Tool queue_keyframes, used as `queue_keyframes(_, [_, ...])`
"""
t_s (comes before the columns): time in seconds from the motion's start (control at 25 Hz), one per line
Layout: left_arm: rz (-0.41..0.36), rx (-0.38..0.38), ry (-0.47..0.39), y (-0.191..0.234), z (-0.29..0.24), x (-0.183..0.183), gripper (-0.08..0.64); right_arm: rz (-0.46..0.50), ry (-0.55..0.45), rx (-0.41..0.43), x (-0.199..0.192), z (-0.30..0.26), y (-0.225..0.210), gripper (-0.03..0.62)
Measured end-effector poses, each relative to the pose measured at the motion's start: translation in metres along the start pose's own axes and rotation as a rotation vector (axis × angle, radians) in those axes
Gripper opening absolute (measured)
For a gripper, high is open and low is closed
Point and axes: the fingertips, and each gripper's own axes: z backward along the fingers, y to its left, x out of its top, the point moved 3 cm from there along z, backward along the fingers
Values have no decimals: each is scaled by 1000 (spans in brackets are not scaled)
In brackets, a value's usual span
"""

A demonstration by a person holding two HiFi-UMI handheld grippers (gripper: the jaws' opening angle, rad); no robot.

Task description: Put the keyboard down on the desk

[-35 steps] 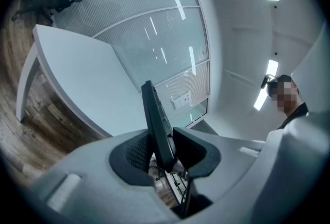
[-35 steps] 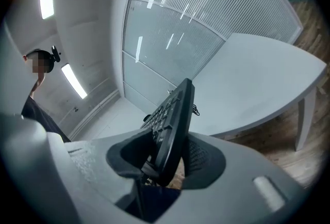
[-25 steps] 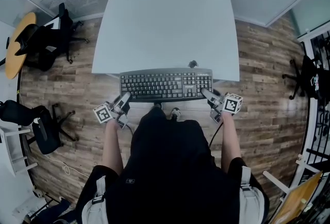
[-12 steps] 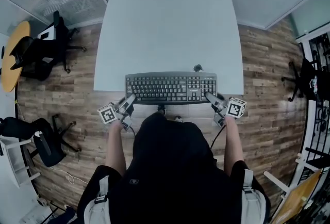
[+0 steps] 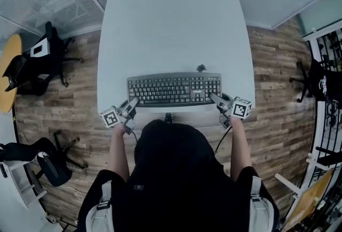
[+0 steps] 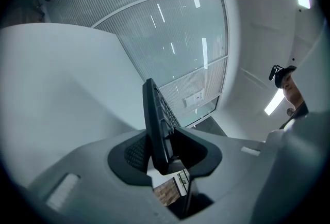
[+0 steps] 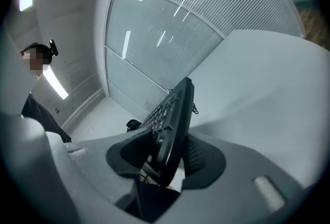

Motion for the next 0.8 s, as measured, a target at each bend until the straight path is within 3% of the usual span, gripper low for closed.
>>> queue_keyframes(0.32, [57,7,16,40,-32,49,124,-30,16,-9,38,-59,-27,161])
queue_keyframes(0.52, [29,38,24,61,-44,72,126,-36,10,-10,54,-83,-40,163])
queue_keyframes(0.8, [89,78,67,79,-48,61,127,-92,33,-36,37,-87,-62,163])
